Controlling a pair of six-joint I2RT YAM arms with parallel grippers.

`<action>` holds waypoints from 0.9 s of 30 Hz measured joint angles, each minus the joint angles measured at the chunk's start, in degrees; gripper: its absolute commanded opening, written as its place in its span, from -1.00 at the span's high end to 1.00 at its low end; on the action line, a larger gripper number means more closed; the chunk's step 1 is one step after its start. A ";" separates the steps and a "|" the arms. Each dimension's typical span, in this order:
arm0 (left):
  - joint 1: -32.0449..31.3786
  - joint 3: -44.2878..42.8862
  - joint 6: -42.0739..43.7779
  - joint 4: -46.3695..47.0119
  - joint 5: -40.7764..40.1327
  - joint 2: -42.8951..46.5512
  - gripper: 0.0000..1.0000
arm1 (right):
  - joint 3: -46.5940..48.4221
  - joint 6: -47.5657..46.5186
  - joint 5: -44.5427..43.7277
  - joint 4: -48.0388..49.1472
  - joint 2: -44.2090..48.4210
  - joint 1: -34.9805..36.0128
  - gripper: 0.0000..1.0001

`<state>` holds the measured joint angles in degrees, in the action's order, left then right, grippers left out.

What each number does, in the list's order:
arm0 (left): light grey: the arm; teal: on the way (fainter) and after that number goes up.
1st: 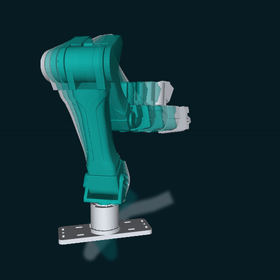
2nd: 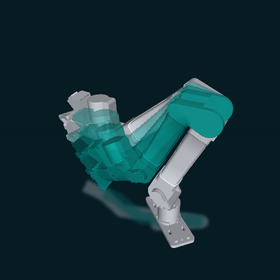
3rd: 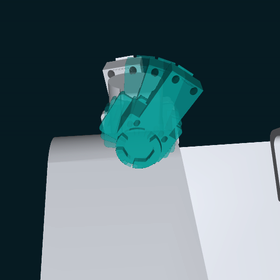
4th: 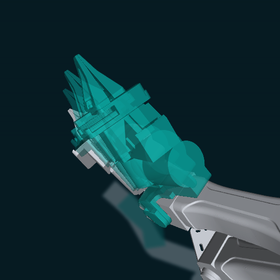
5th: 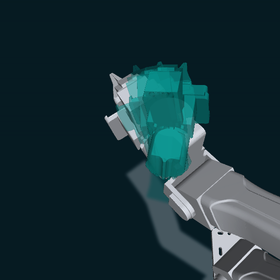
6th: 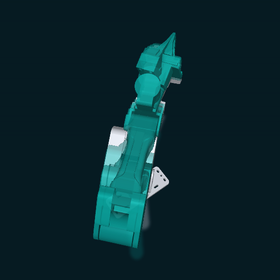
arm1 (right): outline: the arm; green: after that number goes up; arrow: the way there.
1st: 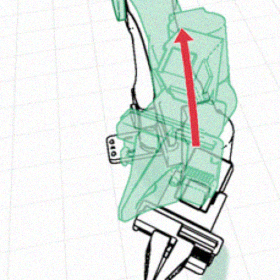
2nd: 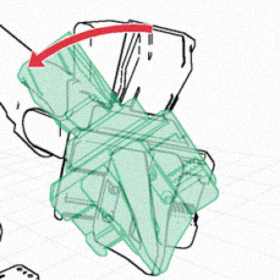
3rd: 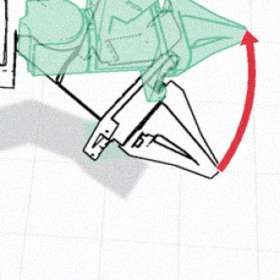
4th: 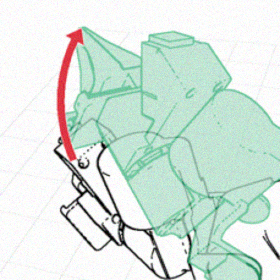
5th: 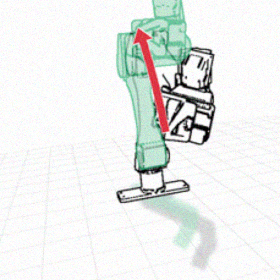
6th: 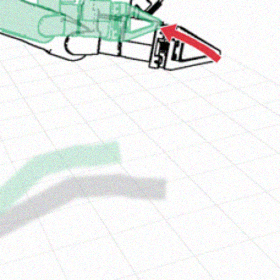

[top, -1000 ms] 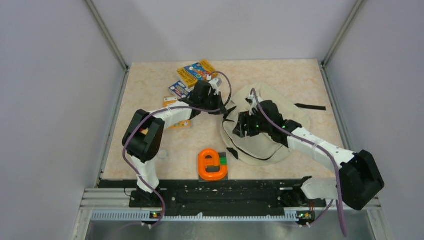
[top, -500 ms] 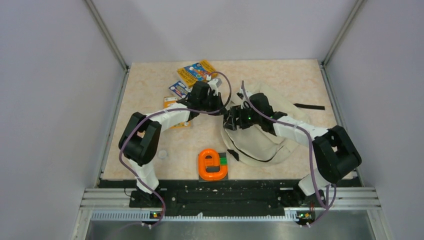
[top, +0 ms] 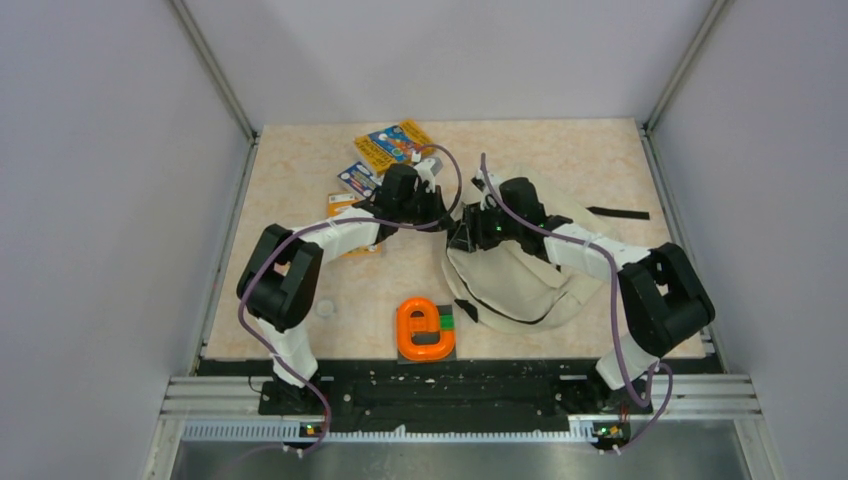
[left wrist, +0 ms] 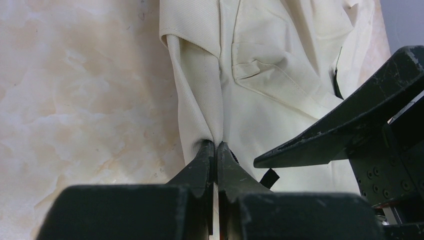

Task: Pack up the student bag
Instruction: Unzip the student bag at the center of the board.

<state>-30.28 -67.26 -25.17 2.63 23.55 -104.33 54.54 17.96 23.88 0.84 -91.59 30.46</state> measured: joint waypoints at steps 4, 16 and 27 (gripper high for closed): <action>0.00 0.00 0.00 -0.02 0.02 0.33 1.00 | 0.46 -0.52 1.46 -0.20 -0.68 0.00 0.21; 0.00 -0.02 1.18 -1.01 -0.44 0.48 1.00 | 0.74 -1.70 3.02 -1.20 -1.05 0.00 1.00; -0.02 -0.15 1.27 -2.05 -2.12 0.59 1.00 | 0.59 0.39 4.92 -0.94 -0.96 0.20 1.00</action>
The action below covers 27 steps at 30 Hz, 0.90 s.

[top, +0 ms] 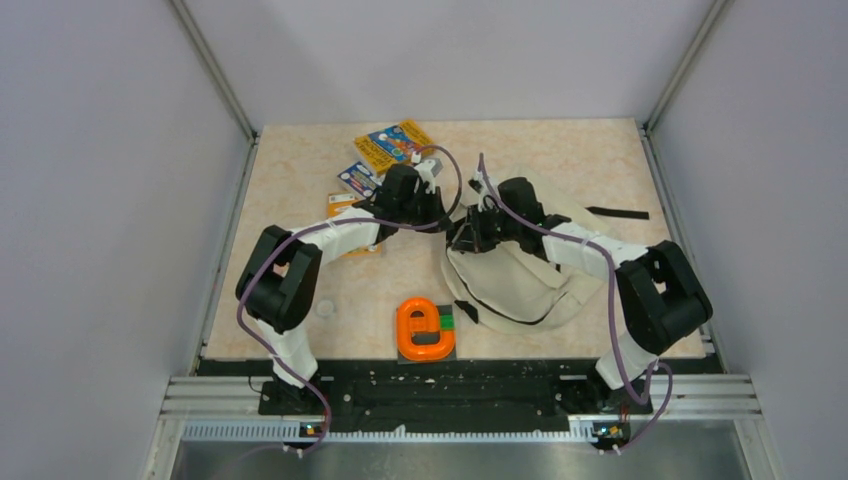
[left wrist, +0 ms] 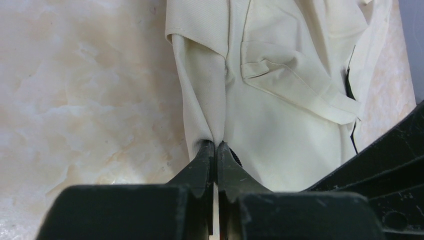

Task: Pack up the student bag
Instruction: Unzip the student bag at the center of the board.

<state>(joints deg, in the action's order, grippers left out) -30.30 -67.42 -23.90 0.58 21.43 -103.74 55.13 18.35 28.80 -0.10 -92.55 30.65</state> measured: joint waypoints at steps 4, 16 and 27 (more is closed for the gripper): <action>0.11 -0.76 -0.76 -1.07 -0.76 0.00 1.00 | 0.00 2.45 0.07 0.50 0.72 1.22 1.00; 2.03 -5.95 -3.21 -2.40 -1.36 -3.21 1.00 | -0.11 6.45 -8.52 -2.08 2.99 10.29 1.00; 4.02 -9.66 -3.17 -2.29 -1.99 -5.99 1.00 | -7.65 9.25 -12.26 -3.58 10.67 14.60 1.00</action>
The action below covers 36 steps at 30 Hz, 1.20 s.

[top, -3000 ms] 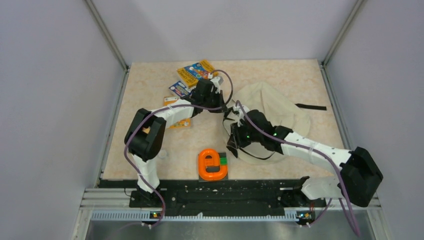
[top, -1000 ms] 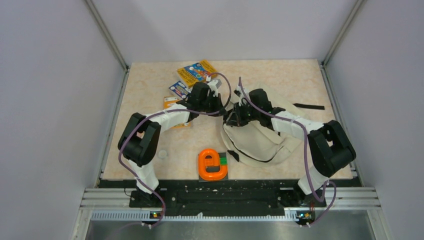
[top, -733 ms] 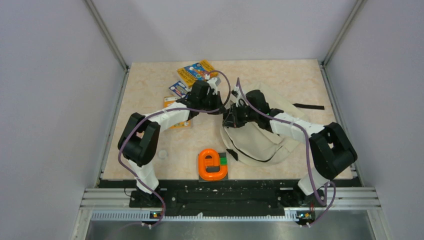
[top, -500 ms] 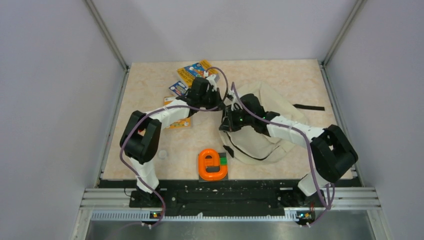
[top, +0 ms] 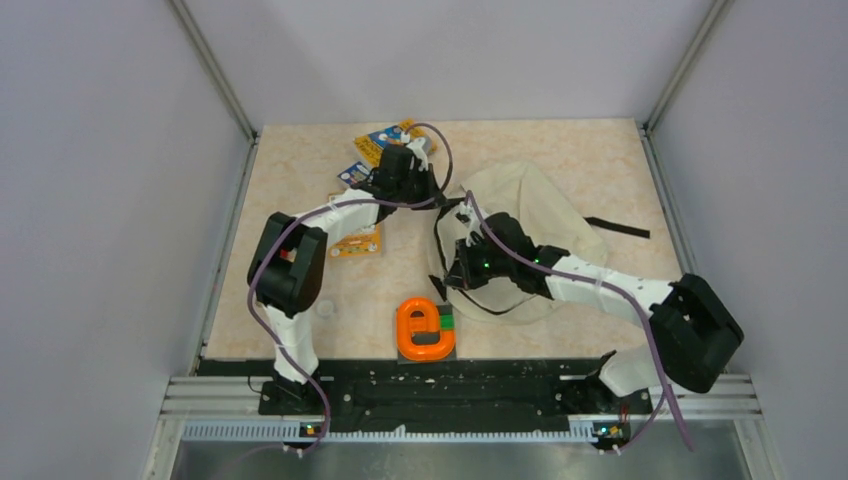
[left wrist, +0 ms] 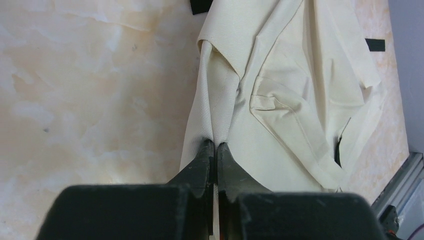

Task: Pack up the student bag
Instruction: Unzip the student bag at the center of the board.

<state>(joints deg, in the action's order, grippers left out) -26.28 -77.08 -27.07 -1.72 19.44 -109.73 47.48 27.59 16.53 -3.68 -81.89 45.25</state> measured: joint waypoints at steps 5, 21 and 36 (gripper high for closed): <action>0.20 -2.89 0.70 0.02 -1.31 -2.34 1.00 | -1.68 0.28 -1.64 -1.68 5.60 0.00 1.00; 0.02 11.80 1.62 2.21 -11.93 18.43 -0.86 | -5.11 2.67 -3.34 3.15 6.51 0.13 1.00; -5.29 39.41 -18.71 11.19 -10.78 33.07 -0.86 | -5.07 3.56 -1.86 7.96 2.34 0.37 1.00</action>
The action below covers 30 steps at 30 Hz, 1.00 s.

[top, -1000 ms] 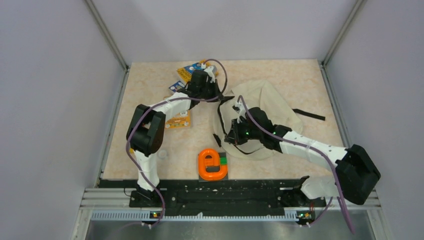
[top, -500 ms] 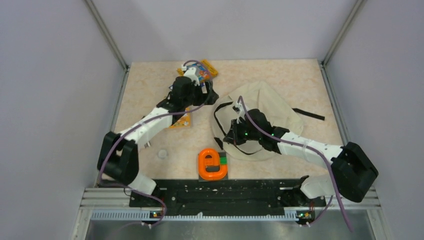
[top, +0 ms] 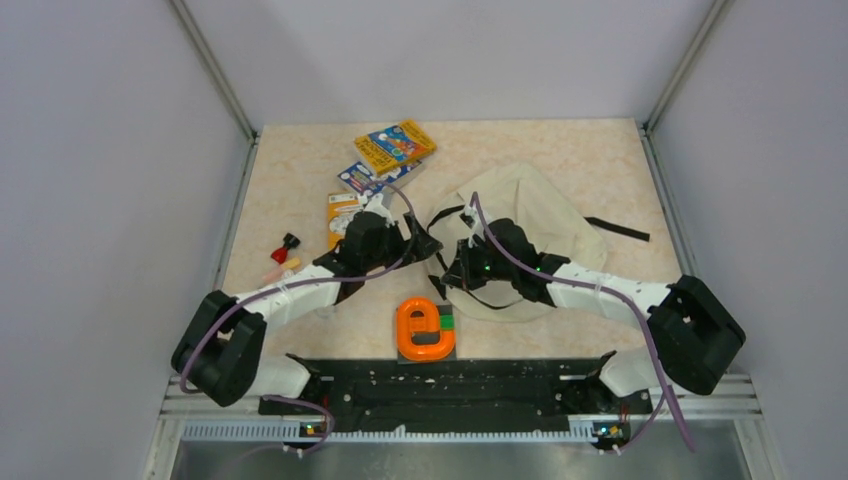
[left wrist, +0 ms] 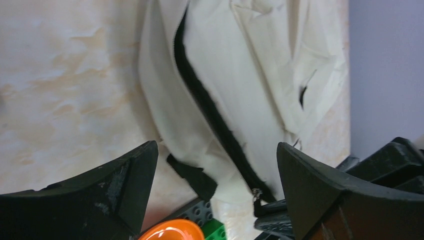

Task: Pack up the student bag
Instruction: Unzip the student bag at the center of the board.

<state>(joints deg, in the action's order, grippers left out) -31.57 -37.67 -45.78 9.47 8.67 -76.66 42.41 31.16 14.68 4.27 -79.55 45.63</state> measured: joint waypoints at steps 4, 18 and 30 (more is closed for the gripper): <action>-1.97 0.26 -4.96 7.41 0.94 -2.95 -0.86 | 0.00 0.17 0.00 0.46 0.00 0.00 1.00; -4.37 0.26 -9.60 11.67 1.07 -9.20 -0.48 | 0.00 0.22 -0.28 0.44 0.02 0.00 1.00; -4.83 -1.81 -7.89 10.08 1.51 -11.06 1.00 | 0.00 0.20 -1.09 -0.63 0.48 0.02 1.00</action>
<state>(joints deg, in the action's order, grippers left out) -36.40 -39.48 -53.67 19.55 10.17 -87.72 42.41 31.35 13.58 3.64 -79.07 45.65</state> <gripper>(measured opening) 0.046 0.012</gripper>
